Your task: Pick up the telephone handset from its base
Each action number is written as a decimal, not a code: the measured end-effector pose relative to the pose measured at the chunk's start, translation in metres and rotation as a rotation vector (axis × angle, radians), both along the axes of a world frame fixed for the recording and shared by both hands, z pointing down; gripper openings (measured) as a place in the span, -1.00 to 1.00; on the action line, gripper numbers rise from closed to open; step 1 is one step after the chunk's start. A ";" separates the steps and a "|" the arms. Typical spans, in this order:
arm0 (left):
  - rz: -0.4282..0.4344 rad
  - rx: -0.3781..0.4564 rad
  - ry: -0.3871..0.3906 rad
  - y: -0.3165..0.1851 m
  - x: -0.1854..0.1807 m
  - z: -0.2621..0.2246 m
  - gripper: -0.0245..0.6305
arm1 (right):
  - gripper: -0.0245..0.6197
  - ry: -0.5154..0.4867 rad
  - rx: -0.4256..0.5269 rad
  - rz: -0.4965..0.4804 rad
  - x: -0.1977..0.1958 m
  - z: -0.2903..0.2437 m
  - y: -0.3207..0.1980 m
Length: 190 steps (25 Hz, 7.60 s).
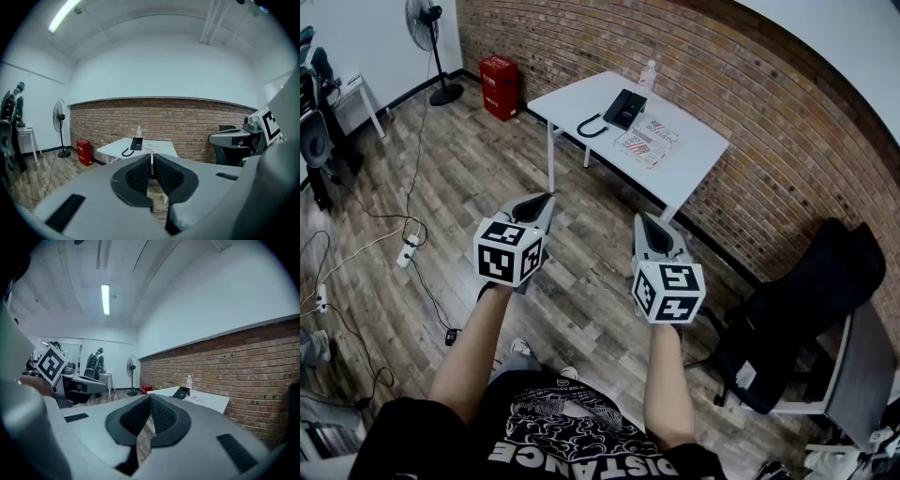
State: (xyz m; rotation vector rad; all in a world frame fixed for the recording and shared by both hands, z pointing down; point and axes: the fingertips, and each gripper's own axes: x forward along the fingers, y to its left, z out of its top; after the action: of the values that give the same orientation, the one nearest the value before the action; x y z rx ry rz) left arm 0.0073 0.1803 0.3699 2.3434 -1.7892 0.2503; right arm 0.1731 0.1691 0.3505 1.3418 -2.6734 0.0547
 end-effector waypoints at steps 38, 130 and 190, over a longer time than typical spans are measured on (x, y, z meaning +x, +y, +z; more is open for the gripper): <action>0.176 -0.069 0.078 -0.280 -0.092 0.021 -0.56 | -0.92 0.048 -0.036 0.116 -0.110 0.007 -0.250; 0.889 -0.766 0.705 -0.736 -0.004 0.192 -0.70 | -0.92 0.110 -0.261 0.236 -0.074 0.118 -0.683; 0.617 -0.134 0.504 -0.514 -0.131 0.017 -0.70 | -0.92 0.053 -0.054 0.461 -0.133 0.029 -0.442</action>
State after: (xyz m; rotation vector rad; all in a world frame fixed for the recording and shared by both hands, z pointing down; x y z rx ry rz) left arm -0.1237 -0.3332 0.3869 2.4967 -0.7840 -0.1333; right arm 0.0403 -0.2730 0.3791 1.8788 -2.2479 0.1380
